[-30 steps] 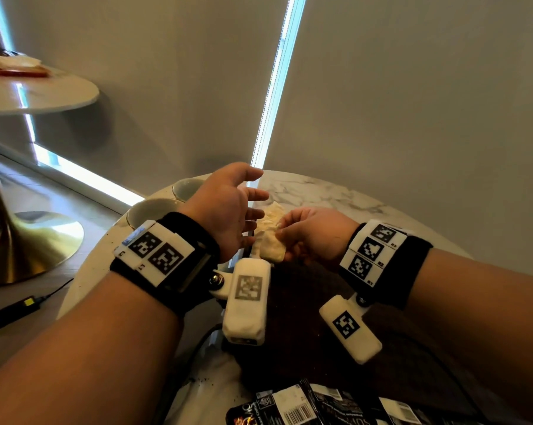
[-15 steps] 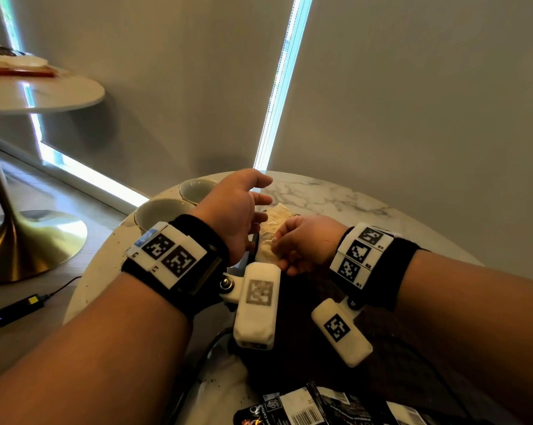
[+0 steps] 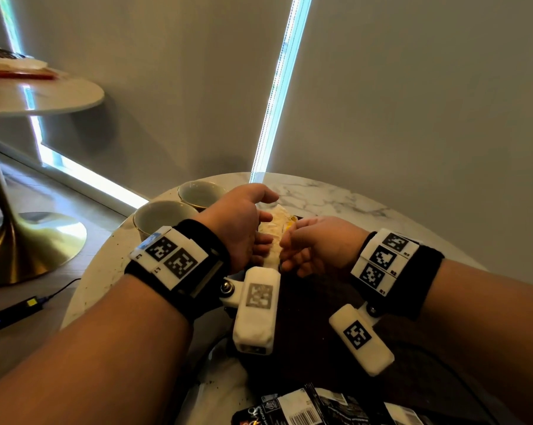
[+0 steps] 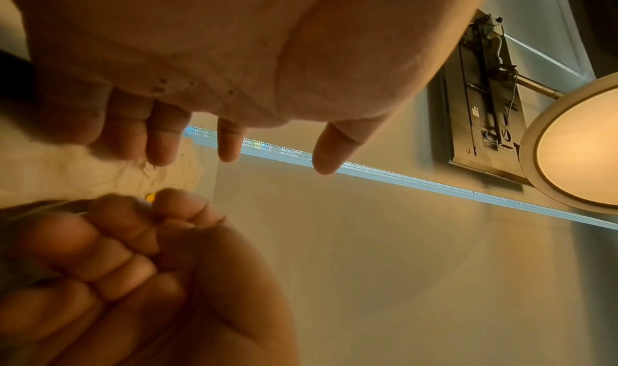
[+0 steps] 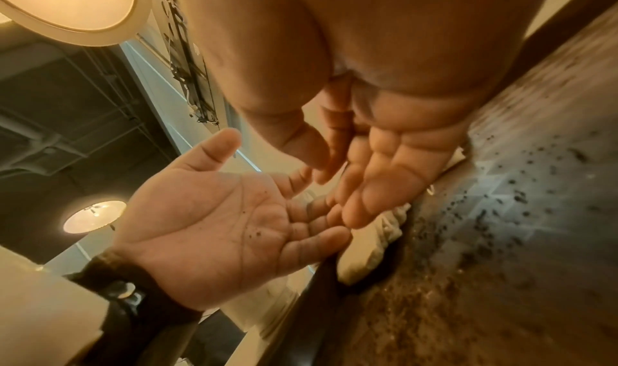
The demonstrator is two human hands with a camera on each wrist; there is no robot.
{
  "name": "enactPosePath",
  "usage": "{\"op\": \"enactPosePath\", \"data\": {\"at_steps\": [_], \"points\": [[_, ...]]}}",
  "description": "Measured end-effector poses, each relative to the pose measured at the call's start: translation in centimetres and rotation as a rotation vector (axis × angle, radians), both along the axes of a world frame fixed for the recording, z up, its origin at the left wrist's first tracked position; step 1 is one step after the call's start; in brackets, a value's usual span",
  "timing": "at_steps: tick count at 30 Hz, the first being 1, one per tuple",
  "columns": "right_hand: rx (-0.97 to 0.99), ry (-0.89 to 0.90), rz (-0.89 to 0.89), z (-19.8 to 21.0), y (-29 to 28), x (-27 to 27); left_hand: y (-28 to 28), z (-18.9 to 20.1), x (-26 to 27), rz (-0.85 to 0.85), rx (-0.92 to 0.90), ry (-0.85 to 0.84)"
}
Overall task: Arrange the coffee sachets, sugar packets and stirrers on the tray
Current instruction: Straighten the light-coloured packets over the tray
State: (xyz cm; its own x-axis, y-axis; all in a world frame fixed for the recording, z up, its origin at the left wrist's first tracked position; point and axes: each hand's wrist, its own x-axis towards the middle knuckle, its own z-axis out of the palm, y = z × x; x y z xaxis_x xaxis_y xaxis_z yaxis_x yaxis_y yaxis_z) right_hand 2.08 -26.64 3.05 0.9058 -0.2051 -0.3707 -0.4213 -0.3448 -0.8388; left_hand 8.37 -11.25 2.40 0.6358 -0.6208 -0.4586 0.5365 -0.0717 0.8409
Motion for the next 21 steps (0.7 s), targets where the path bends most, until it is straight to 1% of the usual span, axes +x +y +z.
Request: {"op": "enactPosePath", "data": {"at_steps": [3,5,13,15,16,18,20,21], "points": [[0.115,0.030,0.065,-0.3,0.3,-0.5,0.0,-0.2,0.1,0.001,-0.014,0.008],[0.148,0.038,0.077,-0.6,0.6,-0.5,-0.1,-0.3,0.2,0.008,-0.027,0.017],[0.185,0.029,0.029,-0.7,1.0,-0.3,-0.3,-0.5,0.5,0.037,-0.033,-0.009],[0.165,0.029,0.007,-0.8,0.7,-0.3,-0.3,-0.5,0.5,0.033,-0.040,-0.012],[0.144,0.020,-0.033,-0.8,0.3,0.0,-0.3,-0.5,0.5,0.032,-0.038,-0.014],[0.103,-0.018,-0.189,-0.9,-0.7,0.8,-0.3,-0.4,0.4,0.030,-0.028,-0.017],[0.118,-0.052,-0.343,-1.1,-2.0,1.9,-0.2,-0.4,0.3,0.023,-0.014,-0.015],[0.148,-0.055,-0.388,-1.2,-2.7,2.4,-0.3,-0.4,0.3,0.021,-0.008,-0.012]]}}
